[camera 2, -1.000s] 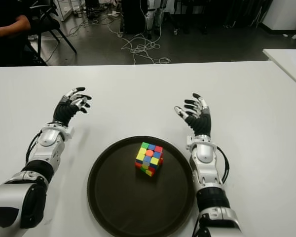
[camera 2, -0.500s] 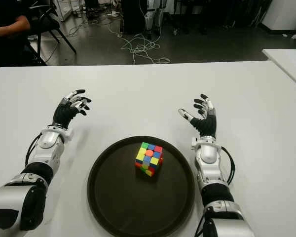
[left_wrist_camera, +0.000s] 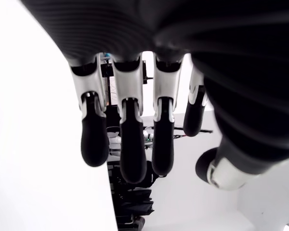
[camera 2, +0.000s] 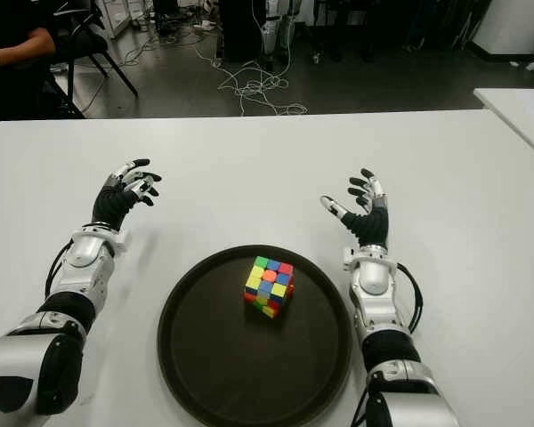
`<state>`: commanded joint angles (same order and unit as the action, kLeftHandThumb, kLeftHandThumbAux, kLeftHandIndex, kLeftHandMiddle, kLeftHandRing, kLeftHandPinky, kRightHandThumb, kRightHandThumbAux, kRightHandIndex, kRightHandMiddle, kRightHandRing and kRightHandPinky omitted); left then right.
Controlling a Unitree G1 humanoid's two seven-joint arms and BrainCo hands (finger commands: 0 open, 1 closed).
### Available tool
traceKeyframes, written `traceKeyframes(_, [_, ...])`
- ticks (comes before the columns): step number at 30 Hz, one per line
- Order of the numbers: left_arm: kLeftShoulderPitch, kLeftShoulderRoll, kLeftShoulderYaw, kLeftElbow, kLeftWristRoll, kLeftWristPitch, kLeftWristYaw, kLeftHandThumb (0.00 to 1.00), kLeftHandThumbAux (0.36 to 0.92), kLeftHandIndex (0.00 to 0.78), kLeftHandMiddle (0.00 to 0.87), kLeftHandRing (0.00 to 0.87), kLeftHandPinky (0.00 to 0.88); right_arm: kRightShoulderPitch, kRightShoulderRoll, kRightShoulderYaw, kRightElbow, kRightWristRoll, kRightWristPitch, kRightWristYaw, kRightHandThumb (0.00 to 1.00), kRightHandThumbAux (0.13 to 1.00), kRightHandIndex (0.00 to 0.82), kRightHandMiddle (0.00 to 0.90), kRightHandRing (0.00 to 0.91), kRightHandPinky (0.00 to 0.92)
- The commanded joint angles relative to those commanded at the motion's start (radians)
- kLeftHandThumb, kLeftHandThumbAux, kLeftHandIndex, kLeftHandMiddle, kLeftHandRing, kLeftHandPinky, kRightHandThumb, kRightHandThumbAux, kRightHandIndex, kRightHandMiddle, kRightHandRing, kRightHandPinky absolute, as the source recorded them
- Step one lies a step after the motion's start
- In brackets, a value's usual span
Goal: Pick up the Rubik's Cube and put it in the plate
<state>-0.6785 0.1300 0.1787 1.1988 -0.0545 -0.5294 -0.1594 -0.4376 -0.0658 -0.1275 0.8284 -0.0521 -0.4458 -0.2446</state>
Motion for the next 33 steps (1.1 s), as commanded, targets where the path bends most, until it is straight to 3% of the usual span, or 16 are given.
traceKeyframes(3, [-0.001,0.002,-0.002,0.002,0.004,0.001,0.006,0.161,0.673,0.220,0.407,0.500,0.561,-0.004,0.000,0.001,0.007,-0.003,-0.009,-0.004,0.097,0.802,0.168,0.263,0.247,0.215])
traceKeyframes(13, [-0.001,0.005,-0.014,0.009,0.025,-0.022,0.033,0.214,0.698,0.250,0.302,0.329,0.351,-0.017,-0.004,0.000,0.040,-0.007,-0.039,-0.013,0.107,0.804,0.179,0.273,0.255,0.217])
traceKeyframes(17, [-0.001,0.006,-0.018,0.014,0.032,-0.037,0.031,0.215,0.708,0.253,0.279,0.292,0.313,-0.023,-0.007,-0.001,0.054,-0.010,-0.050,-0.013,0.108,0.804,0.177,0.273,0.261,0.242])
traceKeyframes(33, [-0.006,0.009,-0.031,0.031,0.057,-0.062,0.029,0.167,0.771,0.232,0.245,0.242,0.264,-0.034,-0.017,0.006,0.086,-0.030,-0.076,-0.031,0.087,0.788,0.178,0.277,0.283,0.284])
